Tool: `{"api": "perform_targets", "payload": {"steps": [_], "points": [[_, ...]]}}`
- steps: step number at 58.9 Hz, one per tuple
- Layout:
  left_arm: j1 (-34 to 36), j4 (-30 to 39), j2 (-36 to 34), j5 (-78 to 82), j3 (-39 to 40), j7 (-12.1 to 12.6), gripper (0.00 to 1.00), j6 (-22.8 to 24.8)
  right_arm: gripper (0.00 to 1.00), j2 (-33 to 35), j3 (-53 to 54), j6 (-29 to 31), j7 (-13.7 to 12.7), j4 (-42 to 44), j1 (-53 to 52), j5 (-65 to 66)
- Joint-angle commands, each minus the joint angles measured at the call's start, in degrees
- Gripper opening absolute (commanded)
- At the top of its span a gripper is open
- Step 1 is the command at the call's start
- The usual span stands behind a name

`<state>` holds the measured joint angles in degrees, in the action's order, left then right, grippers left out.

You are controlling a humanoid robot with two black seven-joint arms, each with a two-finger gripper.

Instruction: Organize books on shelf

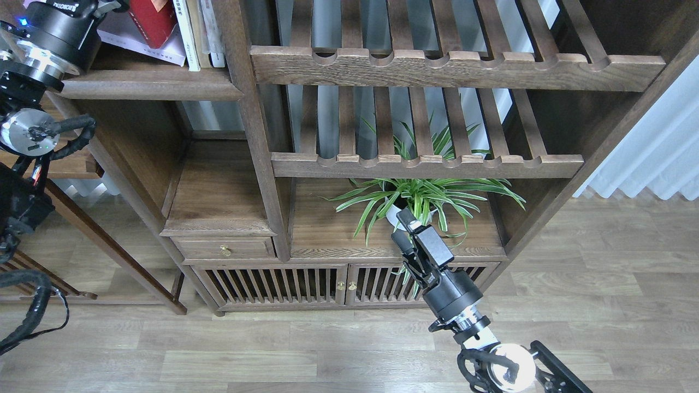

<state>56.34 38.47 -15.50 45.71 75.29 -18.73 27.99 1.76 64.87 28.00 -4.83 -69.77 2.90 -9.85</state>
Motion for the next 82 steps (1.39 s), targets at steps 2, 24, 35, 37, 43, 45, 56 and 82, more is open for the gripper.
{"api": "perform_targets", "payload": {"steps": [2, 24, 35, 37, 43, 45, 56, 82], "points": [[0.70, -2.34, 1.62, -0.01, -0.05, -0.26, 0.03, 0.01, 0.97, 0.00, 0.00, 0.00, -0.01, -0.11, 0.09, 0.00], [7.46, -10.17, 6.71, -0.01, -1.81, -1.14, 0.03, 0.01, 0.98, -0.79, 0.52, 0.00, 0.08, -0.11, 0.00, 0.00], [7.47, -10.87, 6.36, -0.01, -4.62, -0.96, 0.05, 0.01, 0.98, -0.70, 0.79, 0.00, 0.08, -0.11, 0.00, 0.00], [7.29, -10.78, 6.28, -0.09, -4.71, -0.96, 0.05, 0.01, 0.98, -0.70, 0.79, 0.00, 0.08, -0.11, 0.00, 0.00], [6.50, -10.43, 6.19, -0.62, -5.06, -0.96, 0.12, 0.01, 0.98, -0.62, 0.88, 0.00, 0.08, -0.11, 0.00, -0.17], [6.32, -10.34, 6.19, -0.97, -4.98, -0.96, 0.15, 0.01, 0.98, -0.62, 0.88, 0.00, 0.08, -0.11, 0.00, -0.26], [5.53, -10.08, 6.01, -6.68, -4.63, -0.70, 0.27, 0.01, 0.98, -0.53, 0.79, 0.00, 0.08, -0.11, -0.26, -0.44], [4.57, -5.69, 5.04, -13.45, -4.45, -0.87, 0.57, 0.01, 0.98, -0.53, 0.70, 0.00, -0.01, -0.19, -0.35, -0.44]]}}
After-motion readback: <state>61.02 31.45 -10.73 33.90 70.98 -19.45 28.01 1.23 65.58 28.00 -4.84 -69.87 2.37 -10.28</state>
